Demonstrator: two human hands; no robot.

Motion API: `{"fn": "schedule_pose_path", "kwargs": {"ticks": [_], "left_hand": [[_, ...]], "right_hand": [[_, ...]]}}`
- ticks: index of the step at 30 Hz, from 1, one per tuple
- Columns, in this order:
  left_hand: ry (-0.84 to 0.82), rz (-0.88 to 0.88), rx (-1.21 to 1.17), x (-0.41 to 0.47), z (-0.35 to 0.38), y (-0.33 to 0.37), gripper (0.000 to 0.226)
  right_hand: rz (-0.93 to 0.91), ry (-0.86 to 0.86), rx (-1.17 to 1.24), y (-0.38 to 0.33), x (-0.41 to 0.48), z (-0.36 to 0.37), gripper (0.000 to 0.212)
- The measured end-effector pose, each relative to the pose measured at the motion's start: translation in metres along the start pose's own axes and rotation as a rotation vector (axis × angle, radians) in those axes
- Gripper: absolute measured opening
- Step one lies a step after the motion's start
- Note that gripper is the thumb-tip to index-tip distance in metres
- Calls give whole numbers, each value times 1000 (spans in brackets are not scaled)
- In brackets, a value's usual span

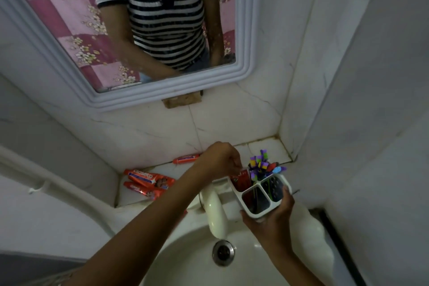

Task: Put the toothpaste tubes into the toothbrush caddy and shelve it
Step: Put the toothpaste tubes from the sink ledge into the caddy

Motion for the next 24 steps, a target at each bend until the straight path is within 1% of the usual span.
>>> {"fn": "schedule_pose_path", "kwargs": {"ticks": [2, 6, 9, 13, 16, 19, 21, 23, 24], "left_hand": [[9, 13, 53, -1, -1, 7, 11], [-52, -39, 63, -6, 5, 3, 15], [-77, 8, 136, -6, 7, 12, 11], [-47, 53, 264, -4, 9, 25, 11], [-52, 52, 286, -5, 11, 26, 11], [-85, 38, 251, -5, 14, 23, 10], [-118, 4, 200, -6, 14, 16, 13], [-134, -71, 91, -6, 9, -4, 25], [-120, -118, -14, -7, 4, -18, 29]], "right_hand": [[-3, -10, -6, 0, 0, 1, 132], [-6, -31, -28, 1, 0, 2, 133], [-8, -27, -32, 0, 0, 2, 134], [-8, -17, -45, 2, 0, 1, 134], [-5, -27, -36, 4, 0, 3, 134], [-3, -43, -4, 6, -1, 3, 135], [2, -39, 20, 6, -1, 3, 137], [-1, -33, 28, 5, 0, 2, 137], [-8, -30, 24, 5, -1, 2, 136]]}}
Point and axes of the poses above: each hand's wrist, its own x-axis towards the middle knuckle, its own z-axis out of the palm, y = z × x, the point moved 10 cm from there along x, towards the middle knuckle, and after that the axes turned 5 degrees about z, right-handed, at the moved point
